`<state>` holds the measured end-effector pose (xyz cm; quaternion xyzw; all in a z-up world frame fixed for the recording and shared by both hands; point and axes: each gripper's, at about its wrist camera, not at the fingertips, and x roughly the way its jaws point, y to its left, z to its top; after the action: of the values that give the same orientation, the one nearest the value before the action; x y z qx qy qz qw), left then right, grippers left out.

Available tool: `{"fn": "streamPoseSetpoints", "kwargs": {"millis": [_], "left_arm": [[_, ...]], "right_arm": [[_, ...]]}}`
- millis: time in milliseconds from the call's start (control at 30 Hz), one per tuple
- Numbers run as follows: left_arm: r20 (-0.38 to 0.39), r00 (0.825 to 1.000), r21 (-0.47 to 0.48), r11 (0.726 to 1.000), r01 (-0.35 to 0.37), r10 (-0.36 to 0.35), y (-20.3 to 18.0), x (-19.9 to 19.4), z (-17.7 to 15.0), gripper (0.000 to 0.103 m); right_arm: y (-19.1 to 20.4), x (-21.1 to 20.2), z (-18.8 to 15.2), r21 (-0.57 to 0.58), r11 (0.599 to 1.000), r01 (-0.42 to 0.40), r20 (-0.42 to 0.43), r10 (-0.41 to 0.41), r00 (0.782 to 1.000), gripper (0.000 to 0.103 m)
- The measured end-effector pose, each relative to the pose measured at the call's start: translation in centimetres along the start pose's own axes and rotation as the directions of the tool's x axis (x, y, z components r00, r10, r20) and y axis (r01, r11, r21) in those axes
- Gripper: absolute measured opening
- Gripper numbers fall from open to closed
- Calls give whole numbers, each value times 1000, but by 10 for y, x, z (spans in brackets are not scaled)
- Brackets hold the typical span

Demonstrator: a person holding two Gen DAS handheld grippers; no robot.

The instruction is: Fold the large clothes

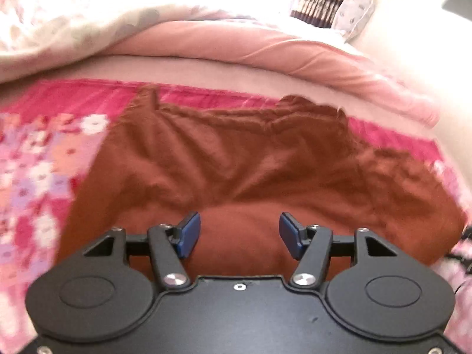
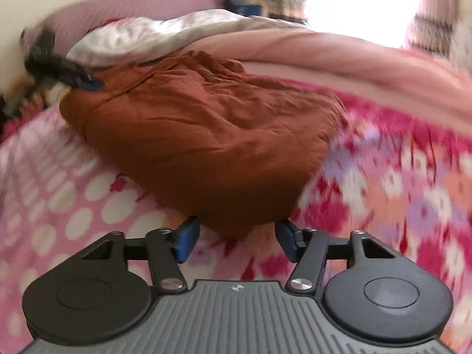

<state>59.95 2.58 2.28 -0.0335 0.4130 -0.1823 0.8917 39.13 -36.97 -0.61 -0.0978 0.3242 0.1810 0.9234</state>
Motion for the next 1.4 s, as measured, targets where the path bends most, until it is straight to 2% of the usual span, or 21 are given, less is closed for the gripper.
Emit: {"fn": "streamPoseSetpoints", "kwargs": {"millis": [33,67,167,233,267,300,367,500,533,600,633,667,733,833,900,967,1033,1133,1200,1233,1400], "left_arm": [[-20,999,17,999,-43,44,3,1,-6,62],[-31,996,30,996,-87,88,8,4,-14,63],[-47,996,-56,995,-78,76,33,17,-21,64],[-31,987,-44,986,-158,157,37,24,-21,65],[-31,975,-24,975,-221,220,38,32,-19,66],[-38,972,-28,972,-233,232,40,39,-18,71],[-50,977,-75,974,-212,209,48,46,-15,72],[-43,978,-48,978,-204,202,47,42,-15,72],[-37,979,-48,978,-201,199,46,38,-14,70],[-14,983,-51,982,-182,182,45,20,-18,66],[-3,985,-44,984,-170,170,45,10,-20,65],[12,988,-33,988,-152,152,45,-4,-24,65],[30,996,-18,996,-89,90,46,-29,-34,65],[7,1000,11,1000,8,-8,46,-49,-50,65],[-6,1000,30,1000,9,-9,45,-43,-53,63],[13,1000,33,999,23,-24,40,-34,-50,63],[24,997,37,997,66,-67,32,-28,-44,65],[-65,997,30,999,42,-40,27,1,-34,65],[-87,996,39,998,39,-36,25,10,-30,65],[-95,995,36,999,39,-36,25,10,-29,66],[-99,994,17,999,48,-46,30,14,-27,68]], "right_arm": [[0,3,2,-6,1000,-9,3,9,1000,58],[-2,3,2,-4,999,-38,2,38,999,40],[-1,-2,-2,-4,997,-72,13,72,997,26],[-4,-9,-6,15,997,-82,16,82,997,20],[-6,-13,-8,23,997,-80,14,80,997,15],[-9,-17,-11,30,997,-75,11,75,997,12],[-14,-27,-17,47,997,-60,3,60,998,0],[-17,-42,-27,78,996,-33,-18,35,999,1],[-15,-43,-26,73,997,-30,-7,30,1000,8],[-11,-41,-19,59,998,-18,1,18,1000,31],[-8,-37,-14,41,999,0,-1,0,1000,52],[-5,-32,-10,17,1000,13,0,-13,1000,58],[-1,-21,-3,-22,1000,21,-14,-22,1000,58],[1,-7,4,-50,998,32,-14,-33,999,65],[-1,0,6,-50,999,19,-8,-19,1000,56],[-2,3,6,-31,999,-12,7,12,1000,37],[-4,2,4,-8,1000,-26,8,26,1000,32],[-1,-5,1,-22,1000,-20,-13,20,1000,22],[-2,-11,-1,-22,1000,-20,-28,20,999,13],[-3,-13,-1,-19,1000,-22,-35,21,999,2],[-6,-23,-9,-1,1000,9,-50,-9,999,0]]}}
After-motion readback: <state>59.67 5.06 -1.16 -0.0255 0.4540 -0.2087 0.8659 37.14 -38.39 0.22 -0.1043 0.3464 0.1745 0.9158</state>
